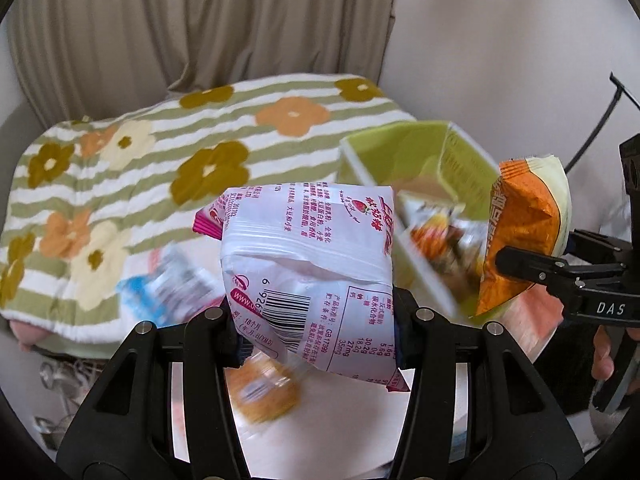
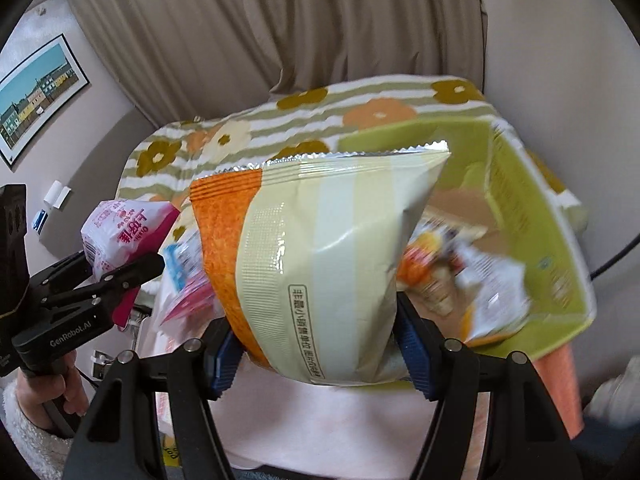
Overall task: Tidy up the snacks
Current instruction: 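Lower both held bags into the yellow-green box and open both tools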
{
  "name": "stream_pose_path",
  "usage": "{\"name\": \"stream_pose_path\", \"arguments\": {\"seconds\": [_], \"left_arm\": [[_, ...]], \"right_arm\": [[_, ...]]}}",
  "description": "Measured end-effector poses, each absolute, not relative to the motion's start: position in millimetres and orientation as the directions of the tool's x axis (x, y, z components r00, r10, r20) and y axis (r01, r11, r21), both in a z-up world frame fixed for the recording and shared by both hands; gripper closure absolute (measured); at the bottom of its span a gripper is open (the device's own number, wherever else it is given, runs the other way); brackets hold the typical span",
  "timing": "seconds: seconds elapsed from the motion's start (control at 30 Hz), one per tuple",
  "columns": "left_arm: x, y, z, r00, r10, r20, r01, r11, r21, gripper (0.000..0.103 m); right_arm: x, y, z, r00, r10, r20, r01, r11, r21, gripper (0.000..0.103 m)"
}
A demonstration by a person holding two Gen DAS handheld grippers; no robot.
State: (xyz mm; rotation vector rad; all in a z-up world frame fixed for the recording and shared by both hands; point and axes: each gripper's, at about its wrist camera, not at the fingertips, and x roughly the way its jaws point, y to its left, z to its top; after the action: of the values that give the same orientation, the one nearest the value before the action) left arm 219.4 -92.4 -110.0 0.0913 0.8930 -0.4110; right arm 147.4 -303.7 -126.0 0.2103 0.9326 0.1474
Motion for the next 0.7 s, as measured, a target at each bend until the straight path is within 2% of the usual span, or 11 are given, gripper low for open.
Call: {"name": "stream_pose_path", "arguments": {"seconds": [0.33, 0.7], "left_arm": [[283.5, -218.7, -113.4, 0.534, -0.306, -0.788, 0.354, 0.928, -0.121, 0.057], [347.2, -286.8, -155.1, 0.438, -0.253, -0.863, 0.395, 0.916, -0.068, 0.056]], "right_arm": [[202.1, -397.8, -121.4, 0.581, 0.221, -0.783, -0.062, 0.972, 0.228, 0.039], [240.4, -449.7, -148.1, 0.536, 0.249, -0.807, -0.003, 0.956, 0.293, 0.039]]}}
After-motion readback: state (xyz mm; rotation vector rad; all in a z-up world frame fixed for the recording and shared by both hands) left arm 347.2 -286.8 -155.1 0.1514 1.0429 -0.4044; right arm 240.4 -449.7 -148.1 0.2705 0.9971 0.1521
